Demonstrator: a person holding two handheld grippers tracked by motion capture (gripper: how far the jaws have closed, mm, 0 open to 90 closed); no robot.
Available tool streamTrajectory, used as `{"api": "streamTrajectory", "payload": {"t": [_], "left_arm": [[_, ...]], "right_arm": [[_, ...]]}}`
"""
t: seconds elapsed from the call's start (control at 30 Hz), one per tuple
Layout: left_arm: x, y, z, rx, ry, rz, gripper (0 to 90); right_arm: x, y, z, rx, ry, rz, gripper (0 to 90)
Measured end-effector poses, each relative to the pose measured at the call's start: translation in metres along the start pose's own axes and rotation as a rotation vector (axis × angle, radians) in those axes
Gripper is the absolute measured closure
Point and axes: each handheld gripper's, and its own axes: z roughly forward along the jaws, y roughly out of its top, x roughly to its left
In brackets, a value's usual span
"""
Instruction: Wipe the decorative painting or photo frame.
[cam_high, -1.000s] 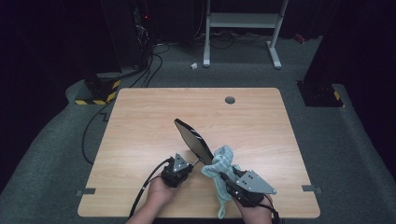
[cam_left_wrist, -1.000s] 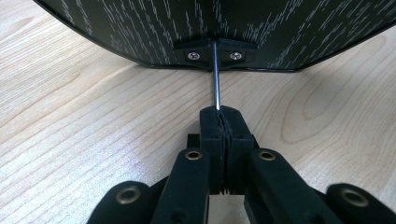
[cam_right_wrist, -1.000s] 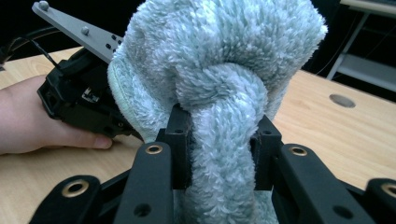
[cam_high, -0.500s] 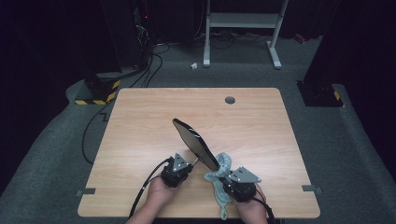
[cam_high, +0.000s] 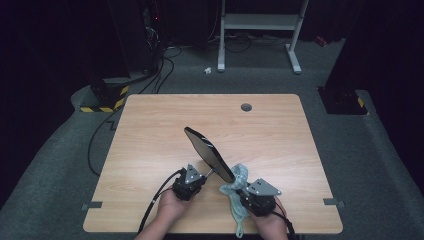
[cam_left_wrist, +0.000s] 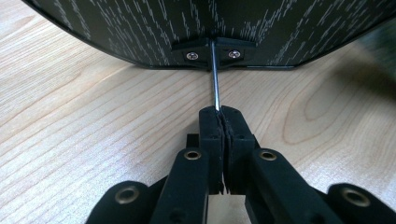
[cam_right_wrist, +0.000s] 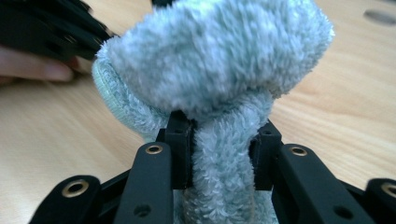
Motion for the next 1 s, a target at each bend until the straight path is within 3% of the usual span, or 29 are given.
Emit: {"api": "streamTrajectory", "payload": {"t": [0.13,0.17,0.27,0.47,0.53,0.7,1.0], "left_arm": [[0.0,0.0,0.0,0.0,0.001,0.002,88.3],[0.0,0.0,0.0,-0.003,0.002,0.0,88.2],[0.0,0.0,0.0,-0.003,-0.004,-0.006,88.1],[0.0,0.0,0.0,-0.001,0.0,0.0,87.4],[0.0,0.0,0.0,-0.003,0.002,0.001,87.5],[-0.002,0.0,0.0,0.0,0.009,0.011,87.9],[0.0,0.001,0.0,0.001,0.012,0.013,87.7]], "right_arm": [[0.003,0.005,-0.015,-0.048,-0.004,-0.01,67.1],[0.006,0.012,-0.026,-0.088,-0.003,-0.019,67.0],[0.011,0.025,-0.034,-0.127,0.006,-0.028,66.9],[0.009,0.038,-0.034,-0.168,0.002,-0.034,67.0],[0.009,0.035,-0.034,-0.161,-0.008,-0.045,67.0],[0.003,0.021,-0.032,-0.125,-0.014,-0.021,67.0],[-0.003,0.004,-0.001,-0.018,0.008,0.005,67.1]]}}
